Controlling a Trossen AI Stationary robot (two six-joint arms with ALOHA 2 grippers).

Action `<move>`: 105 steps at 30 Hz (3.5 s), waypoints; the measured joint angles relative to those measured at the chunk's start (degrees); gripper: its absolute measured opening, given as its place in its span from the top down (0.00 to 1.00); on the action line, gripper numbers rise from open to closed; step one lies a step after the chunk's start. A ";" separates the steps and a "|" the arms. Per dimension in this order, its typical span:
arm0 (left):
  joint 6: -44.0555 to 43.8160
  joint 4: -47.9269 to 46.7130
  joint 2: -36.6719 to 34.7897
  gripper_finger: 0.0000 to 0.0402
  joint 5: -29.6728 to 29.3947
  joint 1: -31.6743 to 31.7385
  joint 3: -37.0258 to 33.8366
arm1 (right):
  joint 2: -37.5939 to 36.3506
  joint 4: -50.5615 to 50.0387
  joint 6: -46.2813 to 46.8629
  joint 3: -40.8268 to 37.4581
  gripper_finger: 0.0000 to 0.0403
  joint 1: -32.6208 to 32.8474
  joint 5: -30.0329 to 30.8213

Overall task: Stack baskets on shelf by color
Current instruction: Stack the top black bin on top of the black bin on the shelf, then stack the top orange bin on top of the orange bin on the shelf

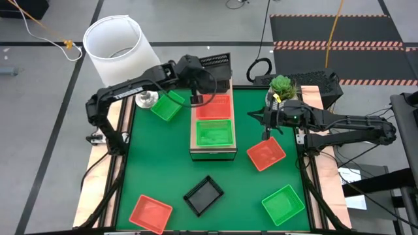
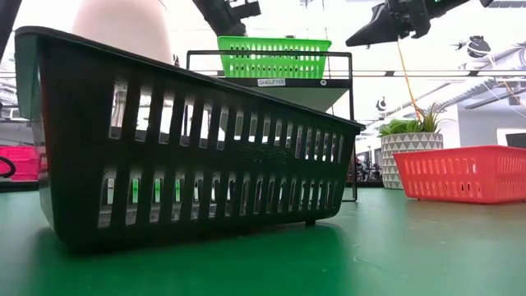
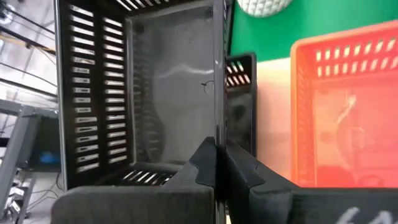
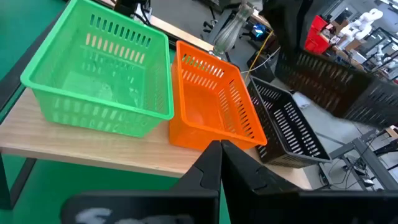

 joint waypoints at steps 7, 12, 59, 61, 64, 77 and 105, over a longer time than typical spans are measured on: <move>0.27 -0.12 1.88 0.96 -0.15 -0.01 0.00 | 0.00 -0.42 0.02 0.00 1.00 0.00 0.20; 0.99 0.37 1.89 0.97 0.05 0.39 0.00 | 0.00 -0.03 -0.09 0.00 1.00 0.00 0.27; -2.40 -4.50 3.69 0.90 4.66 4.18 0.02 | 0.00 0.35 -0.33 0.00 1.00 -0.09 0.29; -2.38 -4.47 3.69 0.89 4.66 4.18 0.02 | 0.00 0.35 -0.34 0.00 1.00 -0.09 0.29; -2.43 -3.49 3.69 0.85 4.65 4.18 0.02 | 0.00 0.35 -0.34 0.00 1.00 -0.09 0.29; -1.34 0.04 2.07 0.70 4.00 1.64 0.02 | 0.00 0.35 -0.34 0.00 1.00 -0.09 0.13; -24.45 8.28 -23.52 0.70 -10.98 -22.40 -31.02 | 3.34 -11.14 26.71 -0.04 0.81 8.70 -0.30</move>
